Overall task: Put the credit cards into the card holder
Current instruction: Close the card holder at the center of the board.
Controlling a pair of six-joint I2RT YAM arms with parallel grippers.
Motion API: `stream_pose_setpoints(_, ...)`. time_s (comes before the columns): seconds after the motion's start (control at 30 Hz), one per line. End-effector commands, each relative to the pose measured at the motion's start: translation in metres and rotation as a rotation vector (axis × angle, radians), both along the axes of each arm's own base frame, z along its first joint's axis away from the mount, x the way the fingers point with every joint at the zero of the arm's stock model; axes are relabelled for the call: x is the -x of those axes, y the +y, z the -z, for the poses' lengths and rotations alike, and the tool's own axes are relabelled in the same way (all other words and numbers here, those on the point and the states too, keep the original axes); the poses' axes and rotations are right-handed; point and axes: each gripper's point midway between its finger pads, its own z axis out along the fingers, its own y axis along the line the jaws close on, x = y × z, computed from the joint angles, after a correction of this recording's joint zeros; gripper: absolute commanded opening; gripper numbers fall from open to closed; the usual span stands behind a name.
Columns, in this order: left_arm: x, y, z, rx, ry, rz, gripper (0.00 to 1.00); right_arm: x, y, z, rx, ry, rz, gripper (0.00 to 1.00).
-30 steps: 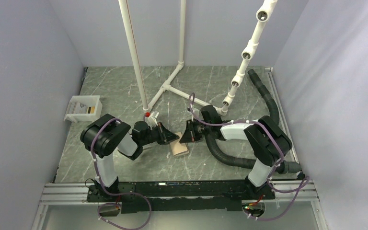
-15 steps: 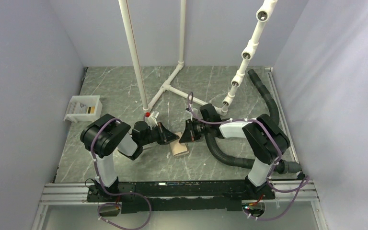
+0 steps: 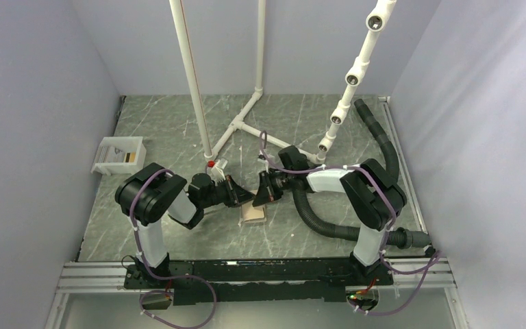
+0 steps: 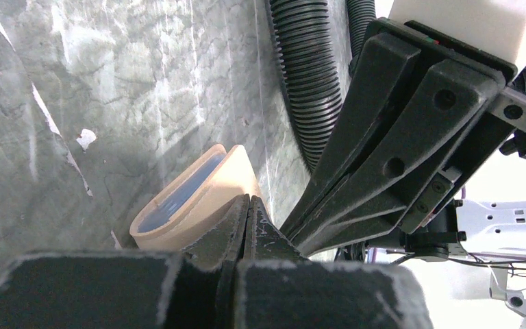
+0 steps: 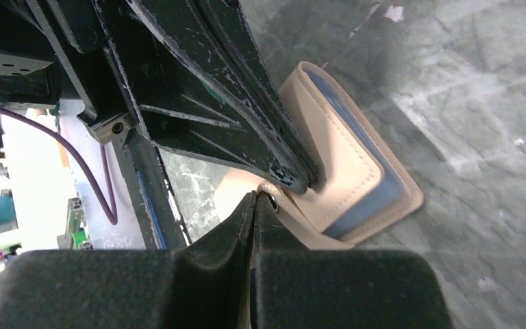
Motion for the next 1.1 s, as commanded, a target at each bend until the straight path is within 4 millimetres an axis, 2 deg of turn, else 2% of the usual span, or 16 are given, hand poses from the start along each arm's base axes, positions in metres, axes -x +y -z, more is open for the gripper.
stream_pose_setpoints(0.0,0.037,0.018,0.064,-0.171,0.208,0.025,0.00,0.002,0.006,0.027,0.098,-0.057,-0.041,0.00)
stream_pose_setpoints(0.2,0.036,0.018,0.061,-0.168,0.199,0.022,0.00,-0.008,-0.004,0.047,0.200,-0.047,0.039,0.00)
stream_pose_setpoints(0.37,0.035,0.016,0.055,-0.161,0.184,0.029,0.00,-0.012,-0.010,0.047,0.167,0.027,0.095,0.00)
stream_pose_setpoints(0.43,0.034,0.014,0.047,-0.143,0.178,0.040,0.00,-0.014,-0.004,0.032,0.111,0.030,0.096,0.00)
stream_pose_setpoints(0.5,0.031,0.011,0.037,-0.130,0.173,0.043,0.13,-0.018,-0.001,0.014,0.127,-0.001,0.103,0.00)
stream_pose_setpoints(0.57,0.027,0.008,0.023,-0.119,0.155,0.050,0.25,-0.018,0.001,-0.012,0.147,-0.030,0.110,0.00)
stream_pose_setpoints(0.7,0.016,0.009,-0.020,-0.123,0.082,0.036,0.43,-0.013,-0.006,-0.046,0.180,-0.022,0.142,0.11)
stream_pose_setpoints(0.87,0.020,0.034,-0.041,-0.215,0.104,-0.028,0.52,-0.003,-0.014,-0.068,0.224,-0.063,0.160,0.27)
stream_pose_setpoints(0.97,0.030,0.043,-0.042,-0.239,0.152,-0.050,0.54,-0.004,-0.018,-0.080,0.278,-0.094,0.215,0.37)
stream_pose_setpoints(1.07,0.034,0.050,-0.035,-0.271,0.191,-0.076,0.57,-0.013,-0.032,-0.074,0.415,-0.103,0.320,0.47)
